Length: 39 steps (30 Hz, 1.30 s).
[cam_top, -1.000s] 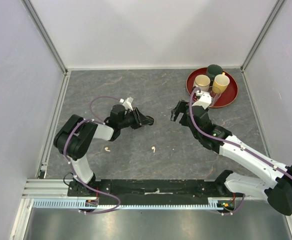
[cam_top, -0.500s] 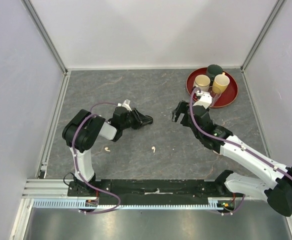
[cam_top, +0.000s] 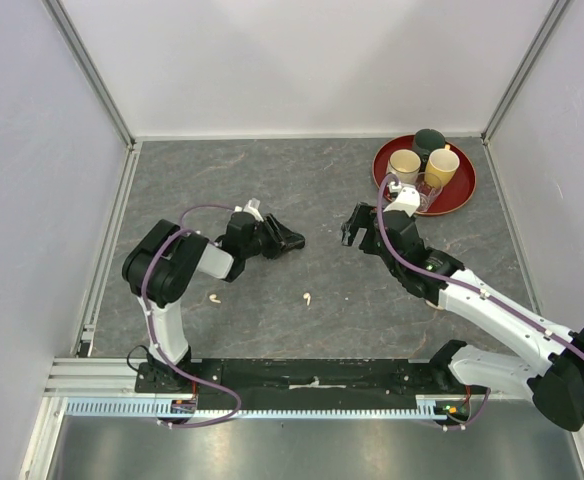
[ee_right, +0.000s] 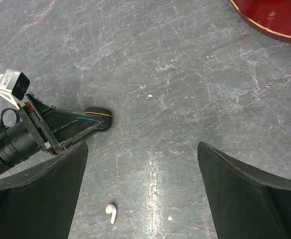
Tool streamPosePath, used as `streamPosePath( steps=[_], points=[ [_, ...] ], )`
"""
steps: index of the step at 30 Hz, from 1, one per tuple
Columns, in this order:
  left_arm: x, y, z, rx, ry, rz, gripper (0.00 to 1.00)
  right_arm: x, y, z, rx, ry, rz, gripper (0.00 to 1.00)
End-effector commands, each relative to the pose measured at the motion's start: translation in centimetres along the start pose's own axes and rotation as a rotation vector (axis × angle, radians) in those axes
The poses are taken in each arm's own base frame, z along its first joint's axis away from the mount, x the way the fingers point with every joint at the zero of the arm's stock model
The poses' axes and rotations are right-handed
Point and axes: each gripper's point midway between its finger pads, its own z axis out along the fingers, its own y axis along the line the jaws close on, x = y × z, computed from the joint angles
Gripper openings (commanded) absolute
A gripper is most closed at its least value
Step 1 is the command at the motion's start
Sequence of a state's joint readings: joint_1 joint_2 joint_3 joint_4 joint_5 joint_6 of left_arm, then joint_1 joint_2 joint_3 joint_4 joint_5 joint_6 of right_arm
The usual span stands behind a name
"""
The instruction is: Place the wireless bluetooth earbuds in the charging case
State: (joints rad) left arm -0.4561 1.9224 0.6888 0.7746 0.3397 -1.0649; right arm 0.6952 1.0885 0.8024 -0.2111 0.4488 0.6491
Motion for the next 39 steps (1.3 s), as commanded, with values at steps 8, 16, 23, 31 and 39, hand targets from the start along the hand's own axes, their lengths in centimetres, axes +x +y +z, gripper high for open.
streamPosePath(
  steps=[8, 16, 23, 31, 39],
  points=[
    [-0.7, 2.1, -1.9, -0.151, -0.043, 0.089, 0.58, -1.3, 0.4, 0.1, -0.003, -0.024, 0.004, 0.98],
    [-1.7, 2.9, -4.0, -0.236, -0.09, 0.205, 0.6, -1.1, -3.9, 1.6, 0.128, 0.021, 0.119, 0.98],
    [-3.9, 0.4, -7.5, -0.271, -0.149, 0.37, 0.61, -0.8, -11.1, 2.1, 0.337, 0.097, 0.213, 0.98],
    [-6.1, -8.2, -13.9, -0.05, -0.321, 0.588, 0.72, -0.5, -21.0, -1.2, 0.644, 0.088, 0.348, 0.98],
    [-6.6, -9.8, -19.5, -0.026, -0.466, 0.654, 0.92, 3.6, -27.2, -5.1, 0.892, 0.17, 0.506, 0.98]
  ],
)
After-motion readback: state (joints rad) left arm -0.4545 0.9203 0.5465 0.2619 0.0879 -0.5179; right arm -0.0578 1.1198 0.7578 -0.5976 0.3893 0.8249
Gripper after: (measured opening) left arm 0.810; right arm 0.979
